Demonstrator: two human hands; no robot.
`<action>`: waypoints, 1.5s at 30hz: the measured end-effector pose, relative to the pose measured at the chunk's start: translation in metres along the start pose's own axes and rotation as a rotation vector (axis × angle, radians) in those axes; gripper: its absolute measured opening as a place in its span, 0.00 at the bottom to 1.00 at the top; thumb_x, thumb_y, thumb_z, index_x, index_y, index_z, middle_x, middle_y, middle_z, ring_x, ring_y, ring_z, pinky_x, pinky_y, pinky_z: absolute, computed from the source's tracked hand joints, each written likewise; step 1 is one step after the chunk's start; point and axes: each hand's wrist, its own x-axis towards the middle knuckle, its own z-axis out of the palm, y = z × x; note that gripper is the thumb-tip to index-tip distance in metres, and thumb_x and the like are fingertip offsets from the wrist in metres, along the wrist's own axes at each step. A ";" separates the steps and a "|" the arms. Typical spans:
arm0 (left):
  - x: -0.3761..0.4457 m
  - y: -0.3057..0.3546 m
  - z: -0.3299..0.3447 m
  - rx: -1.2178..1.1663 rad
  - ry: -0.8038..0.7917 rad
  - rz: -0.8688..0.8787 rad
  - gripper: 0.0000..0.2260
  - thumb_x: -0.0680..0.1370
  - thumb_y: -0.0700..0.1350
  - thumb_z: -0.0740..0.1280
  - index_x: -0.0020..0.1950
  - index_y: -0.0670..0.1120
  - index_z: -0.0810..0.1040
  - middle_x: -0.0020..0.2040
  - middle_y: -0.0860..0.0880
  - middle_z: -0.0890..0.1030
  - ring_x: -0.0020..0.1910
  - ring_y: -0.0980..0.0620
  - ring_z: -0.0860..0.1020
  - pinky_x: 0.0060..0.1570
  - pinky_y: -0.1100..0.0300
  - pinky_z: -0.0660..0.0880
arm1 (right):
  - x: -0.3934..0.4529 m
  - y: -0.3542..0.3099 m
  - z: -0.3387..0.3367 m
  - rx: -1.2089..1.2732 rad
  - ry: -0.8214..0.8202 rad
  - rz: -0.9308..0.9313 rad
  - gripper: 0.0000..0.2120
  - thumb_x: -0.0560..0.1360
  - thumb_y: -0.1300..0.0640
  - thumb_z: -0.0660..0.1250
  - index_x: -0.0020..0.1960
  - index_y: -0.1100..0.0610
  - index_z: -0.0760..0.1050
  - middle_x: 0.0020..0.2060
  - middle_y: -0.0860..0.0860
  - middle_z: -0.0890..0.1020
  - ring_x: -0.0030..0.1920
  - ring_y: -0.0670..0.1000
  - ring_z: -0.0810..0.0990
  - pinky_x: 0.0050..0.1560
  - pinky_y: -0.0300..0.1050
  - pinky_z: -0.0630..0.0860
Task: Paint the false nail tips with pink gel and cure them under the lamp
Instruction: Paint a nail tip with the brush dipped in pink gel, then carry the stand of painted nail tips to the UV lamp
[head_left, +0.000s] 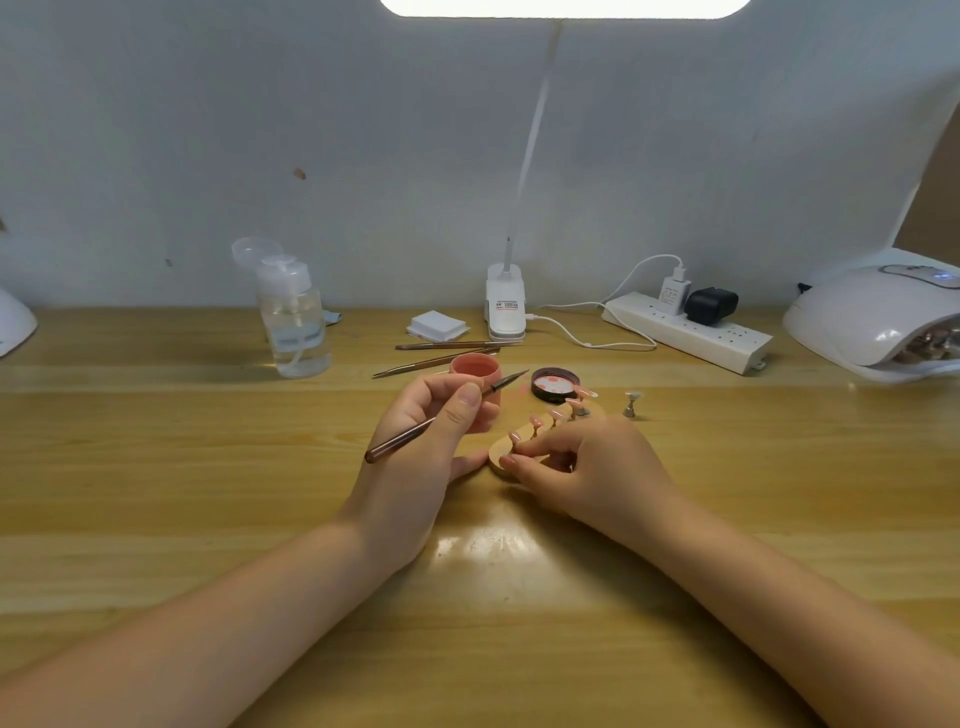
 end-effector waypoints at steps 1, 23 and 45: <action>-0.001 0.000 0.000 0.005 0.000 0.003 0.05 0.71 0.52 0.68 0.45 0.56 0.82 0.47 0.50 0.84 0.53 0.52 0.81 0.56 0.40 0.78 | -0.001 0.000 -0.002 -0.023 -0.001 -0.012 0.12 0.72 0.40 0.68 0.50 0.44 0.84 0.30 0.43 0.80 0.31 0.43 0.73 0.33 0.39 0.63; -0.020 0.014 0.022 0.194 -0.040 0.274 0.06 0.74 0.56 0.67 0.49 0.58 0.80 0.46 0.50 0.84 0.47 0.55 0.82 0.46 0.66 0.76 | 0.012 0.086 -0.108 -0.119 -0.216 0.723 0.17 0.69 0.40 0.69 0.45 0.53 0.79 0.37 0.51 0.84 0.36 0.50 0.83 0.35 0.44 0.80; 0.049 -0.060 0.247 -0.136 -0.024 -0.151 0.05 0.80 0.45 0.65 0.47 0.47 0.79 0.40 0.48 0.84 0.39 0.57 0.79 0.40 0.66 0.74 | -0.030 0.341 -0.229 -0.129 0.448 0.966 0.17 0.75 0.58 0.64 0.64 0.58 0.75 0.43 0.57 0.81 0.39 0.56 0.78 0.44 0.52 0.78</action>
